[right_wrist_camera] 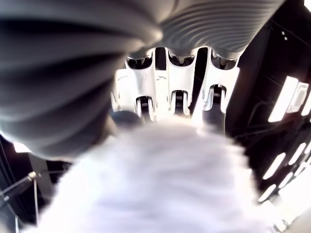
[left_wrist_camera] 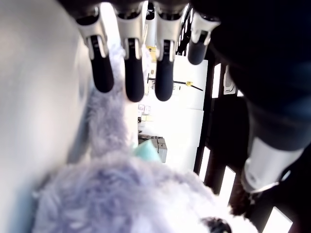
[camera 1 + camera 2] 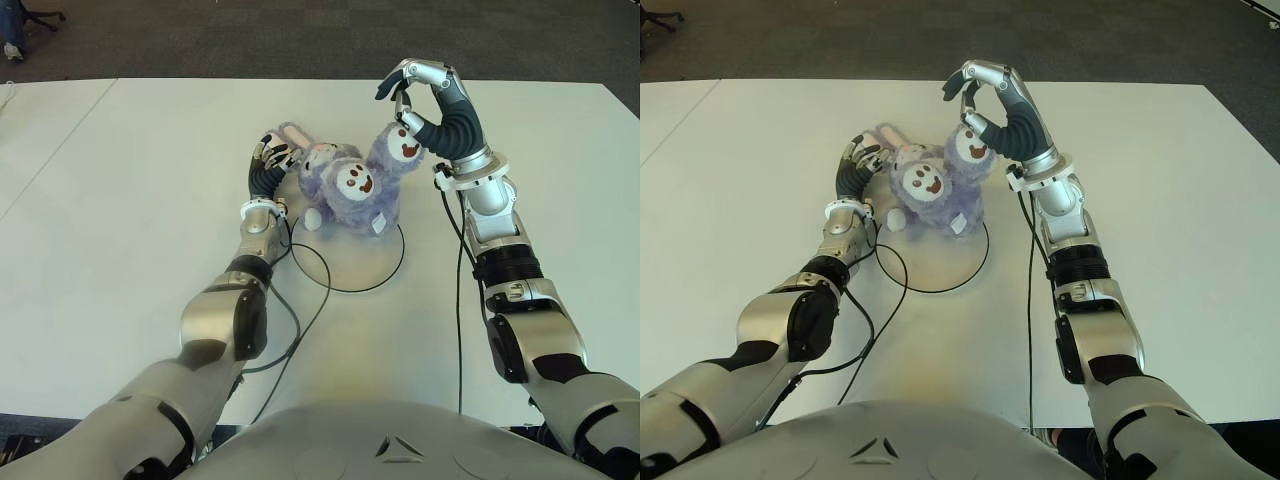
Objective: Put the doll into the plate.
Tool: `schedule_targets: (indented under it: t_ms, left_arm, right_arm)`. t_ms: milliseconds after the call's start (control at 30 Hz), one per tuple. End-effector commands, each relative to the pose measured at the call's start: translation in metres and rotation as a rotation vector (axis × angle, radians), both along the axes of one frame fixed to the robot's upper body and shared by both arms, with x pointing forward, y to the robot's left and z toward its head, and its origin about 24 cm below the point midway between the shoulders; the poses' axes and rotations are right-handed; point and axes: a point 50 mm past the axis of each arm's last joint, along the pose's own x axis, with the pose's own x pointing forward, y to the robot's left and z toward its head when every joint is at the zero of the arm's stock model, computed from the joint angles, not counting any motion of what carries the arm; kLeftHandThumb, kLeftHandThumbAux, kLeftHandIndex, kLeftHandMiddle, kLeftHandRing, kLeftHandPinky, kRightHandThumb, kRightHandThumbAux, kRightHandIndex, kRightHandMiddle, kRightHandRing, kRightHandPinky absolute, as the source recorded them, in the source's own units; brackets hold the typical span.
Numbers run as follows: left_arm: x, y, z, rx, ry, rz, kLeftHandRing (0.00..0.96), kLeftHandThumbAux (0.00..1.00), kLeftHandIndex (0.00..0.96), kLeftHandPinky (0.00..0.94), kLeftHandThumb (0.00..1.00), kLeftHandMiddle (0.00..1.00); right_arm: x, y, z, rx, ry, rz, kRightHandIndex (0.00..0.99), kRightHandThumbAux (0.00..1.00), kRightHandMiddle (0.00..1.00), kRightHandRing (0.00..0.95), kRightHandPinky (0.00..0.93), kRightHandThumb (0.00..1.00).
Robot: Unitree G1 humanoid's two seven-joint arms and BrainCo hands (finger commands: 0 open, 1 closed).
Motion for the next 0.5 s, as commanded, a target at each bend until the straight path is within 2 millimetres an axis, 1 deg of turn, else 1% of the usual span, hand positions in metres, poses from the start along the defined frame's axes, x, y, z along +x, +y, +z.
schedule_targets:
  t_ms: [33, 100, 167, 200, 267, 333, 500]
  left_arm:
    - [-0.0493, -0.0102, -0.0663, -0.049, 0.353, -0.010, 0.276, 0.668, 0.116, 0.265, 0.000, 0.266]
    - [-0.0493, -0.0098, -0.0659, -0.051, 0.345, -0.007, 0.273, 0.650, 0.105, 0.266, 0.000, 0.262]
    - [-0.0495, -0.0097, -0.0660, -0.058, 0.342, -0.006, 0.273, 0.648, 0.104, 0.266, 0.000, 0.262]
    - [-0.0497, -0.0098, -0.0661, -0.062, 0.341, -0.007, 0.275, 0.649, 0.107, 0.270, 0.000, 0.264]
    - [-0.0498, -0.0098, -0.0663, -0.074, 0.341, -0.006, 0.275, 0.650, 0.108, 0.271, 0.000, 0.265]
    - [-0.0497, -0.0097, -0.0665, -0.083, 0.346, -0.004, 0.278, 0.655, 0.119, 0.273, 0.000, 0.268]
    - [-0.0483, -0.0106, -0.0657, -0.075, 0.354, -0.003, 0.282, 0.666, 0.128, 0.285, 0.000, 0.269]
  right_arm:
    - [0.0075, -0.0004, -0.0020, -0.094, 0.038, 0.011, 0.058, 0.621, 0.100, 0.079, 0.030, 0.125]
    - [0.0099, -0.0015, -0.0020, -0.117, 0.052, 0.011, 0.008, 0.558, 0.037, 0.021, 0.001, 0.084]
    - [0.0114, -0.0026, -0.0023, -0.132, 0.063, 0.009, 0.002, 0.550, 0.030, 0.014, 0.000, 0.080]
    - [0.0120, -0.0031, -0.0025, -0.139, 0.067, 0.008, 0.000, 0.527, 0.011, 0.003, 0.000, 0.075]
    - [0.0133, -0.0046, -0.0030, -0.153, 0.078, 0.004, 0.000, 0.520, 0.006, 0.000, 0.000, 0.074]
    - [0.0146, -0.0064, -0.0039, -0.172, 0.097, 0.002, 0.000, 0.471, 0.000, 0.000, 0.000, 0.079]
    - [0.0159, -0.0085, -0.0057, -0.206, 0.134, 0.012, 0.000, 0.427, 0.000, 0.000, 0.000, 0.091]
